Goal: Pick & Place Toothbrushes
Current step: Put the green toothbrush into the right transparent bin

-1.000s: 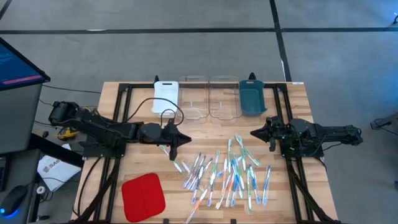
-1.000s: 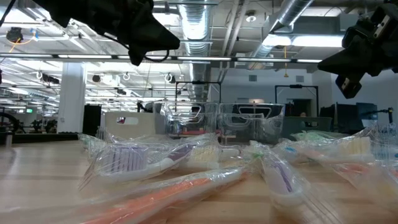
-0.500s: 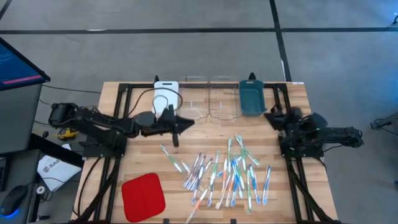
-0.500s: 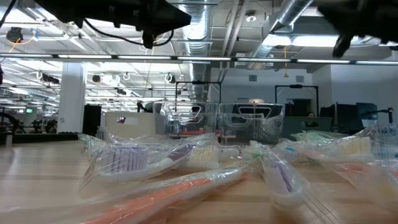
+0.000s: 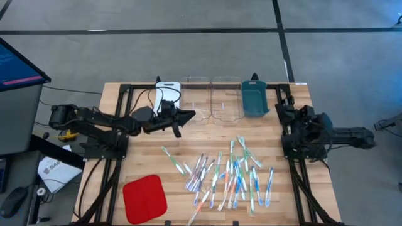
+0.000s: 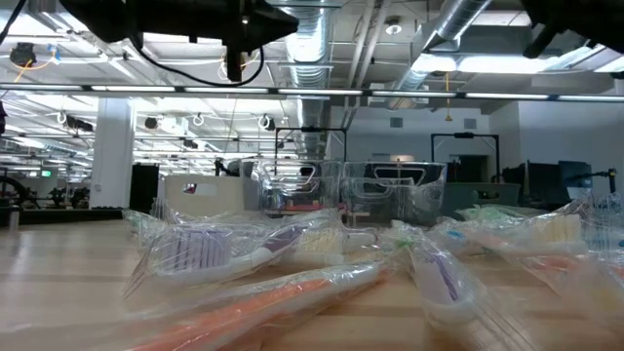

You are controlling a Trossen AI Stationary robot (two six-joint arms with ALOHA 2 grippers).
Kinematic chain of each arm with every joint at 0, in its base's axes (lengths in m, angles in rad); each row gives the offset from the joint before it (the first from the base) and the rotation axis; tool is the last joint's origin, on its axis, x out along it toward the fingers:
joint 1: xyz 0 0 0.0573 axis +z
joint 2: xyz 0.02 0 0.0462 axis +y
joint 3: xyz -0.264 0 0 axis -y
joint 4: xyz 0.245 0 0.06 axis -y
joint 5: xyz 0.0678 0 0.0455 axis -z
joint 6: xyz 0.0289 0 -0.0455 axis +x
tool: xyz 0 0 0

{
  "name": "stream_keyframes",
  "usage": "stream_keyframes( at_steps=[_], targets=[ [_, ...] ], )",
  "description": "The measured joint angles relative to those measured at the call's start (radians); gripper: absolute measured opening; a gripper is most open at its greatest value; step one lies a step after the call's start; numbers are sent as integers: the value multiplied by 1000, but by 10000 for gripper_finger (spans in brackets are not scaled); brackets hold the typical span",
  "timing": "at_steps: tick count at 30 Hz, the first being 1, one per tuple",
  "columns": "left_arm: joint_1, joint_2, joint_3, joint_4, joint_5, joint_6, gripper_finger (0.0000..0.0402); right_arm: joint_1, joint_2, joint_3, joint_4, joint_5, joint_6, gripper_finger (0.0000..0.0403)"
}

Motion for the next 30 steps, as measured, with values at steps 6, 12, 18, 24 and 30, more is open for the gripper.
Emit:
stream_keyframes(
  at_steps=[6, 12, 18, 24, 30],
  targets=[
    [-56, 0, 0, 40, -48, 3, 33, -11, 210, 11, 134, -6, 86, 11],
    [-114, 0, 0, 49, -109, 54, 33, -8, 309, 79, 137, -9, 118, 11],
    [-139, 0, 0, 49, -111, 56, 33, 14, 361, 143, 137, -11, 89, 11],
    [-150, 0, 0, 46, -113, 73, 33, 25, 449, 180, 132, -12, 69, 11],
    [-151, 0, 0, 43, -112, 137, 33, 25, 514, 190, 132, -12, 67, 11]
  ],
)
